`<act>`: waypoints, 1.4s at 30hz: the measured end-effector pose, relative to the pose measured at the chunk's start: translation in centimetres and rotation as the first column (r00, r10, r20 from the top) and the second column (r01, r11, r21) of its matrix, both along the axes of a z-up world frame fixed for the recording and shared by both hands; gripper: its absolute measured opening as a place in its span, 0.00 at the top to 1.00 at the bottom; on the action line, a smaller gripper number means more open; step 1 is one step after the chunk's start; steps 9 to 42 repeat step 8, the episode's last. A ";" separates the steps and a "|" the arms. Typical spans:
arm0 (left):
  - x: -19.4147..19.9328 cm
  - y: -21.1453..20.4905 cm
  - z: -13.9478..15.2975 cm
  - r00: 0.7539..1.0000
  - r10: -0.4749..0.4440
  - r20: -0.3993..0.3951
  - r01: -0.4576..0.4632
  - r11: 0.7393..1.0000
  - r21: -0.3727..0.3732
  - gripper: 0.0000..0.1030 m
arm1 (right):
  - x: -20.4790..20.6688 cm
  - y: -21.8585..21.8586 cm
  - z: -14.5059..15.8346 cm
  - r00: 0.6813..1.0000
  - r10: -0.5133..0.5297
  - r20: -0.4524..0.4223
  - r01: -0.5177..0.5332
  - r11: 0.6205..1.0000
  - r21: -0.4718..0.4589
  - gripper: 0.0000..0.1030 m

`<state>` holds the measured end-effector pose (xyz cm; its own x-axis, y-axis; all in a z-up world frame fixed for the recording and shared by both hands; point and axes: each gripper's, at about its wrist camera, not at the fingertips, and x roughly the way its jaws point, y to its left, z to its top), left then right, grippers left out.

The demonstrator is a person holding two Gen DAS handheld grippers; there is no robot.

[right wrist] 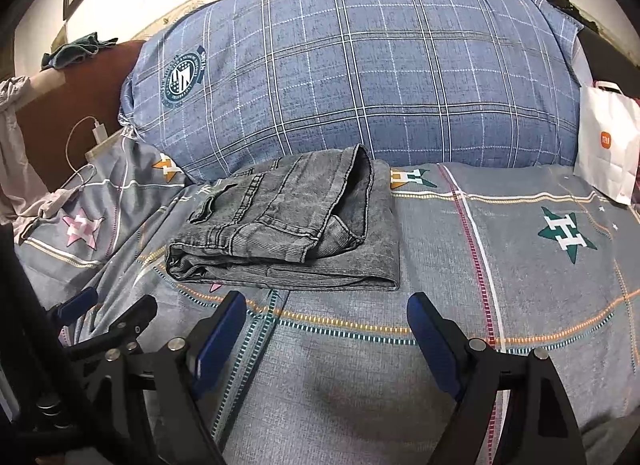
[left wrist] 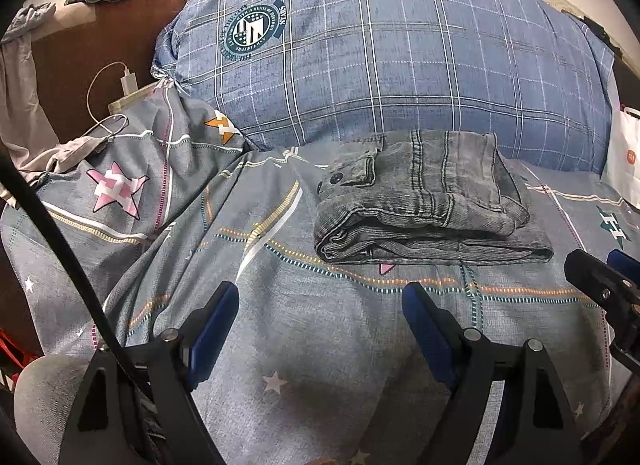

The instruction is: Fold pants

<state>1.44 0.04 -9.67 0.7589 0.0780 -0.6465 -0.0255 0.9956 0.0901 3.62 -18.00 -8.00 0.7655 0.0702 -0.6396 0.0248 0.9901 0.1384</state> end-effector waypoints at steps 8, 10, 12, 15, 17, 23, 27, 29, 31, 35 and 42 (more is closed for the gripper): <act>0.9 -0.3 -0.8 1.000 -0.002 -0.023 0.002 1.000 -0.002 0.18 | 1.0 -0.1 -0.9 0.999 0.002 -0.038 -0.001 1.000 0.009 0.17; 0.9 -0.3 -0.8 1.000 -0.002 -0.023 0.002 1.000 -0.002 0.18 | 1.0 -0.1 -0.9 0.999 0.002 -0.038 -0.001 1.000 0.009 0.17; 0.9 -0.3 -0.8 1.000 -0.002 -0.023 0.002 1.000 -0.002 0.18 | 1.0 -0.1 -0.9 0.999 0.002 -0.038 -0.001 1.000 0.009 0.17; 0.9 -0.3 -0.8 1.000 -0.002 -0.023 0.002 1.000 -0.002 0.18 | 1.0 -0.1 -0.9 0.999 0.002 -0.038 -0.001 1.000 0.009 0.17; 0.9 -0.3 -0.8 1.000 -0.002 -0.023 0.002 1.000 -0.002 0.18 | 1.0 -0.1 -0.9 0.999 0.002 -0.038 -0.001 1.000 0.009 0.17; 0.9 -0.3 -0.8 1.000 -0.002 -0.023 0.002 1.000 -0.002 0.18 | 1.0 -0.1 -0.9 0.999 0.002 -0.038 -0.001 1.000 0.009 0.17; 0.9 -0.3 -0.8 1.000 -0.002 -0.023 0.002 1.000 -0.002 0.18 | 1.0 -0.1 -0.9 0.999 0.002 -0.038 -0.001 1.000 0.009 0.17; 0.9 -0.3 -0.8 1.000 -0.002 -0.023 0.002 1.000 -0.002 0.18 | 1.0 -0.1 -0.9 0.999 0.002 -0.038 -0.001 1.000 0.009 0.17; 0.9 -0.3 -0.8 1.000 -0.002 -0.023 0.002 1.000 -0.002 0.18 | 1.0 -0.1 -0.9 0.999 0.002 -0.038 -0.001 1.000 0.009 0.17; 0.9 -0.3 -0.8 1.000 -0.002 -0.023 0.002 1.000 -0.002 0.18 | 1.0 -0.1 -0.9 0.999 0.002 -0.038 -0.001 1.000 0.009 0.17; 0.9 -0.3 -0.8 1.000 -0.002 -0.023 0.002 1.000 -0.002 0.18 | 1.0 -0.1 -0.9 0.999 0.002 -0.038 -0.001 1.000 0.009 0.17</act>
